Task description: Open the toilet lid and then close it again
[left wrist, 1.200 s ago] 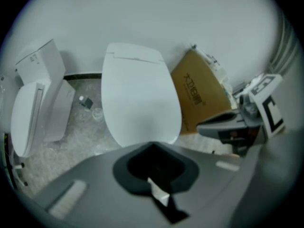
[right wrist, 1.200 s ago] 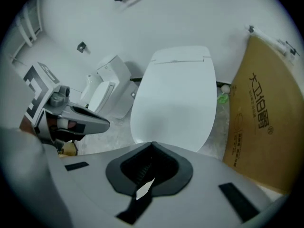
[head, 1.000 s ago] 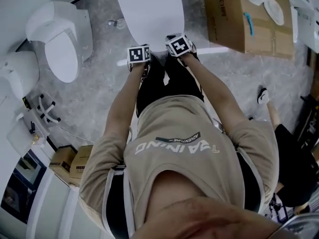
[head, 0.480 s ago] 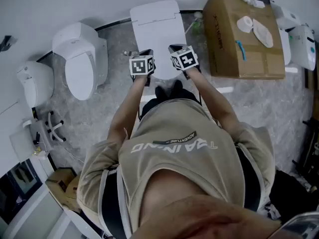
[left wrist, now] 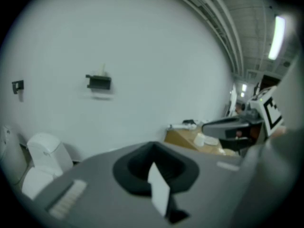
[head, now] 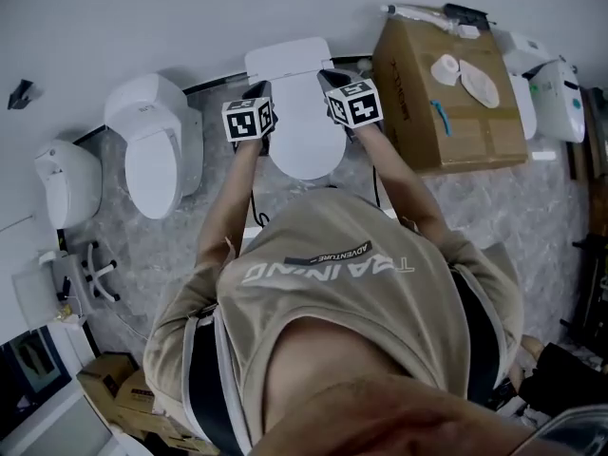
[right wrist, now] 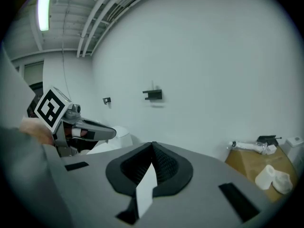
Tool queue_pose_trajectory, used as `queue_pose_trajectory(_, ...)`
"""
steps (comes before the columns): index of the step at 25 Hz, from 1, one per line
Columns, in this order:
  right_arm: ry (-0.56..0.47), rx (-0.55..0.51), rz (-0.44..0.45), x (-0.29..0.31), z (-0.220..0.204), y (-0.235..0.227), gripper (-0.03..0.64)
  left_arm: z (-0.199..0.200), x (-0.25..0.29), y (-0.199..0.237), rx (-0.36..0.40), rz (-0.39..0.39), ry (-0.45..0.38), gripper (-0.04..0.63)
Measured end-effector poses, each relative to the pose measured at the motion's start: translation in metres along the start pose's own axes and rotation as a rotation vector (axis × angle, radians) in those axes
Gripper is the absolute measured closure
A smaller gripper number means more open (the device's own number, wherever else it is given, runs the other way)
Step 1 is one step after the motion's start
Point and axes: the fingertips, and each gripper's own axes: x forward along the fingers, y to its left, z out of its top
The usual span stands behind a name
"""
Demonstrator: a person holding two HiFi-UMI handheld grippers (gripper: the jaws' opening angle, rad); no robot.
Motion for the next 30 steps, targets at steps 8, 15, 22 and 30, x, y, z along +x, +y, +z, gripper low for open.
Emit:
queue_pose_trajectory(8,-0.191,-0.023,-0.022,-0.018,0.082,-0.010,0.606,0.099,-0.025,-0.002,0.072,-0.009,-0.190,0.592)
queue_pose_trajectory(15,-0.320,-0.155,-0.048,-0.045,0.142,0.006,0.606,0.165,-0.065,-0.008,0.197,0.034,-0.391,0.592)
queue_pose_trajectory(22,-0.420,-0.168,-0.082,-0.067,0.142,0.015,0.606,0.155,-0.088,-0.013,0.304,0.079,-0.429,0.592)
queue_pose_trajectory(30,-0.399,-0.136,-0.061,-0.067,0.129,0.018,0.606,0.148,-0.092,-0.022,0.333,0.083,-0.424,0.592)
